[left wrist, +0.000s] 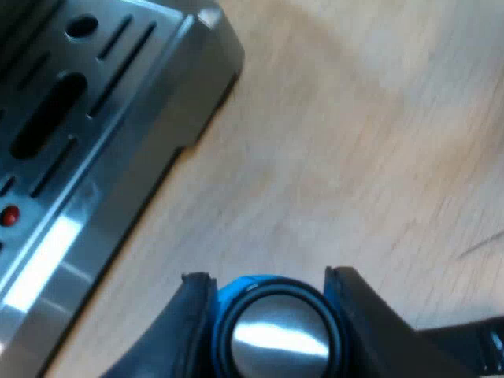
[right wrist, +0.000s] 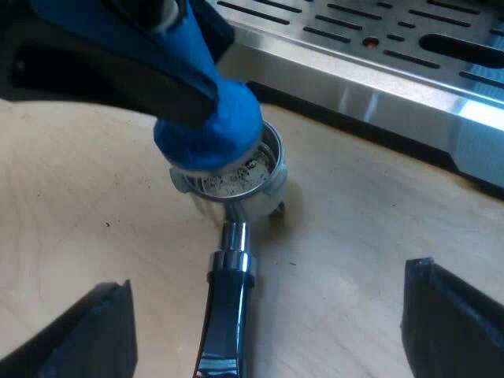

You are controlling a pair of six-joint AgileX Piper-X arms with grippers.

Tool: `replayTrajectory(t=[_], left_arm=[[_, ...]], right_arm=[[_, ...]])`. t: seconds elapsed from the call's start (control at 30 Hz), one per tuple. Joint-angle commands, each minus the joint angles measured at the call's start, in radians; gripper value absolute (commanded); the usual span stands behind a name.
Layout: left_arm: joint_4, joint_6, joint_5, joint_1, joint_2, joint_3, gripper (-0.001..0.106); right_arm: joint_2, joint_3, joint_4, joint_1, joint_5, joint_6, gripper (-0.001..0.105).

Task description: Grind coffee beans and then tamp

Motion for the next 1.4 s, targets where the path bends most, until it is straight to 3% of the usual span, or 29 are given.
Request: replayTrajectory(t=[0.03,0.37,0.73,0.87,1.4], left_arm=[[-0.019,0.009,-0.016,-0.004,0.011,-0.010,0.007],[-0.031,0.009,-0.054,0.010,0.061,-0.010,0.007],[-0.056,0.009,-0.036,0.027,0.076,-0.010,0.007],[-0.056,0.009,0.003,0.027,0.076,-0.010,0.007],[-0.056,0.009,-0.029,0.027,0.076,0.027,0.007]], right_arm=[[-0.001,-0.004,-0.008,-0.003,0.009,-0.011,0.071],[-0.001,-0.004,-0.008,-0.003,0.009,-0.011,0.071],[-0.001,-0.004,-0.008,-0.003,0.009,-0.011,0.071],[-0.001,-0.004,-0.008,-0.003,0.009,-0.011,0.071],[-0.001,-0.004,-0.008,-0.003,0.009,-0.011,0.071]])
